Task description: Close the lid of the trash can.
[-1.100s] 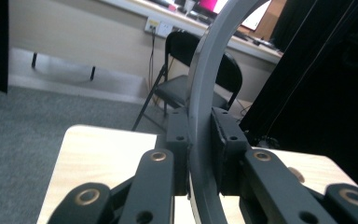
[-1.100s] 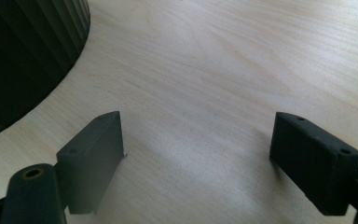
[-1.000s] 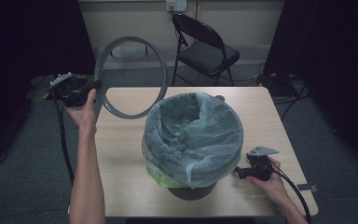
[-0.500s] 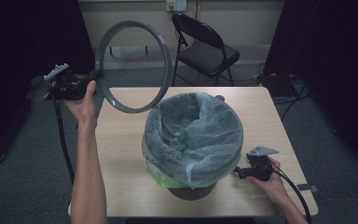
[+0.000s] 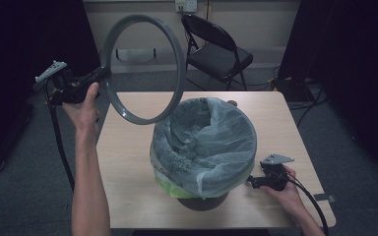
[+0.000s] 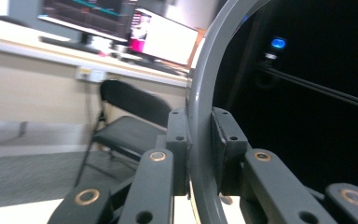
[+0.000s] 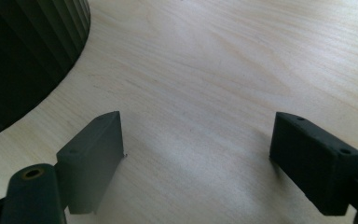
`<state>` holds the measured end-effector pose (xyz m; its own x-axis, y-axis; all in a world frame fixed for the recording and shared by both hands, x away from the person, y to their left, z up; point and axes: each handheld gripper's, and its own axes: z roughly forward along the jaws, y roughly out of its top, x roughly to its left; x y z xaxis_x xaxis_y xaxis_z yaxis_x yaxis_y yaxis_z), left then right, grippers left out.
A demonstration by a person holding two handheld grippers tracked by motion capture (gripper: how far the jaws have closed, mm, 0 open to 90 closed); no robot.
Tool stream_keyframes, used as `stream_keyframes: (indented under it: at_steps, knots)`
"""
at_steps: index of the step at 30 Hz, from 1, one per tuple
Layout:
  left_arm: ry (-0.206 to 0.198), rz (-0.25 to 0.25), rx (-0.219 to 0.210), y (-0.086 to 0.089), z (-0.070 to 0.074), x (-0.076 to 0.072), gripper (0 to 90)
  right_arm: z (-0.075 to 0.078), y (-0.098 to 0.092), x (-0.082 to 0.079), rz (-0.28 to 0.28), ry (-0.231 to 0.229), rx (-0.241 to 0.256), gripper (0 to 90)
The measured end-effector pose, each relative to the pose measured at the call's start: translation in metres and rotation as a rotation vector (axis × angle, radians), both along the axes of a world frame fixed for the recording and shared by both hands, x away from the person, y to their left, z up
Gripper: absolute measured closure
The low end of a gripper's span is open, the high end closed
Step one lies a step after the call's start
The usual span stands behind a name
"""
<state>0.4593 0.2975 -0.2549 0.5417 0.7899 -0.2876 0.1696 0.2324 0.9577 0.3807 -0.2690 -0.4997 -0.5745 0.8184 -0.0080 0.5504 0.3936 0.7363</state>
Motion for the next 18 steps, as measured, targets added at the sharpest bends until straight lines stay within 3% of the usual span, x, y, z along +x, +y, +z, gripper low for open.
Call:
stream_keyframes:
  at_steps: [1,10,18]
  knots:
    - [-0.011,-0.021,0.024,-0.004,0.000,-0.001,79.1,0.000,0.000,0.000,0.000,0.000,0.000,16.3]
    - [-0.046,-0.131,0.076,-0.036,0.003,-0.010,78.7,0.000,0.000,0.000,0.000,0.000,0.000,16.3]
    - [-0.059,-0.186,0.113,-0.069,-0.003,-0.014,78.5,0.000,0.000,0.000,0.000,0.000,0.000,16.2]
